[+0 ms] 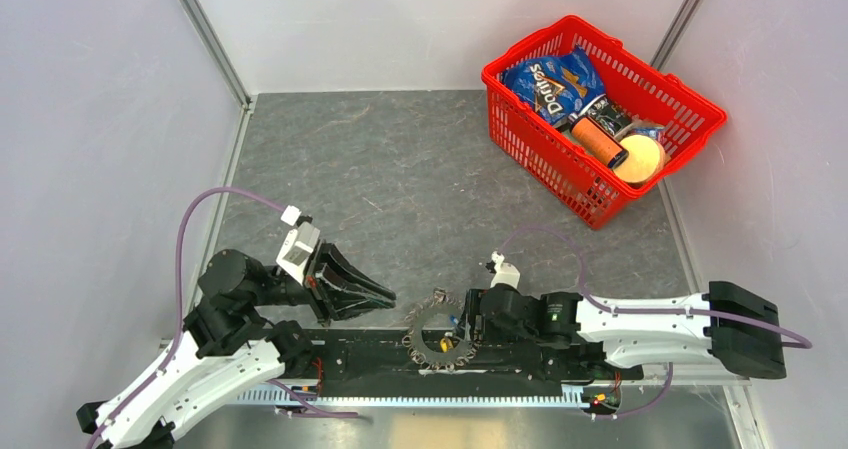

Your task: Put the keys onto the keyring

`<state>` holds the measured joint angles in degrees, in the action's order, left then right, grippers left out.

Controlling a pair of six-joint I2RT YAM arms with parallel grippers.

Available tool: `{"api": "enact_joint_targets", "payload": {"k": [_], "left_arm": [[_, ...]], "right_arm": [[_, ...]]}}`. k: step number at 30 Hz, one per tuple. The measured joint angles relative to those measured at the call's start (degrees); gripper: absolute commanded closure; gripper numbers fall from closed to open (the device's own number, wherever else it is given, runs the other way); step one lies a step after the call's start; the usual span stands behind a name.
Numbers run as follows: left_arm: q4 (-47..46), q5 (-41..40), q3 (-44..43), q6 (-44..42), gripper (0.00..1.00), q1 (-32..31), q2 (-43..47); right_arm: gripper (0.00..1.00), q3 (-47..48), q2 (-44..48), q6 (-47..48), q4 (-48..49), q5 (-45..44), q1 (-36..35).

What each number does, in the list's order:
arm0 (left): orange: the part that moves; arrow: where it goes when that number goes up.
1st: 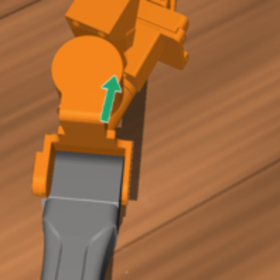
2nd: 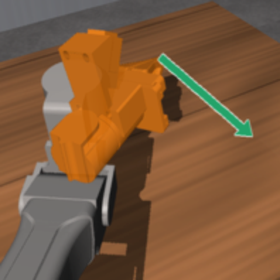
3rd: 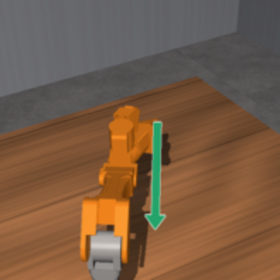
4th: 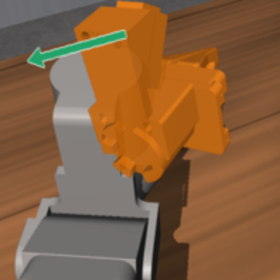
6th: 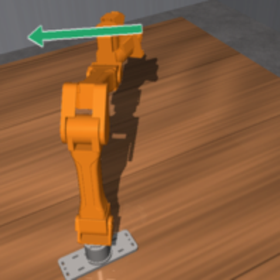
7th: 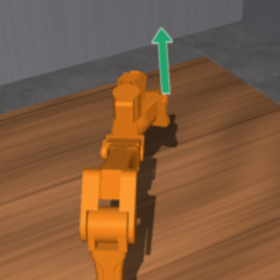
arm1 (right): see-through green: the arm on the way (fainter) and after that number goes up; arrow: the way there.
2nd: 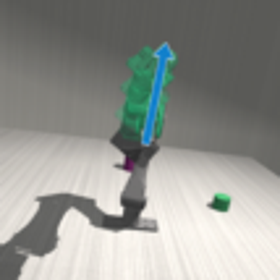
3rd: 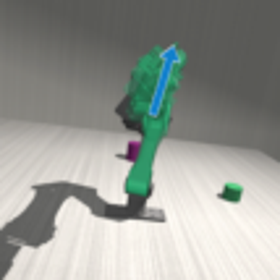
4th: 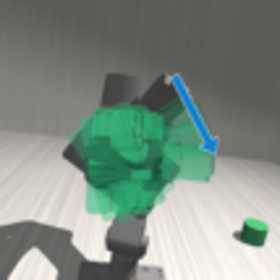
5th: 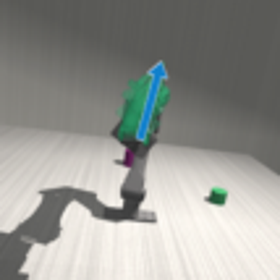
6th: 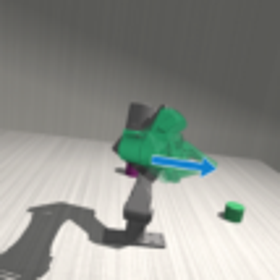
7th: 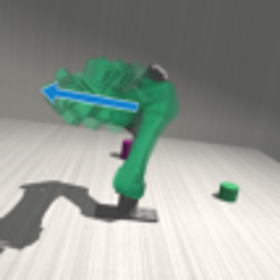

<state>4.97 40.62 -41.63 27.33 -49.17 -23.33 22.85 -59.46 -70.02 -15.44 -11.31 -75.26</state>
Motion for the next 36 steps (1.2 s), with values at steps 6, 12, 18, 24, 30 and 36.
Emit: {"api": "enact_joint_targets", "payload": {"k": [6, 12, 18, 24, 30, 36], "left_arm": [[1.3, 0.1, 0.0, -0.3, 0.78, 0.0, 0.9], [3.5, 0.1, -0.2, -1.3, 0.78, 0.0, 1.6], [6.5, 0.0, -1.2, -2.8, 0.78, 0.0, 3.3], [8.2, -0.1, -1.5, -3.5, 0.78, 0.0, 4.3], [8.5, -0.1, -1.5, -3.8, 0.78, 0.0, 4.3], [8.4, -0.1, -1.5, -3.8, 0.78, 0.0, 4.3]], "right_arm": [[0.2, -0.8, -1.2, -2.5, 2.3, 1.9, 0.0], [0.48, -0.9, -9.2, -3.5, 8.9, 2.0, 0.2], [0.91, -1.5, -12.6, -5.2, 16.3, 2.4, 0.2], [1.0, -0.8, -5.5, -5.7, 16.1, 1.9, 0.1], [1.0, 3.3, 2.9, -1.2, 3.3, -2.6, 0.1], [1.0, 10.3, 8.5, 5.5, -6.7, -7.0, 0.1]]}}
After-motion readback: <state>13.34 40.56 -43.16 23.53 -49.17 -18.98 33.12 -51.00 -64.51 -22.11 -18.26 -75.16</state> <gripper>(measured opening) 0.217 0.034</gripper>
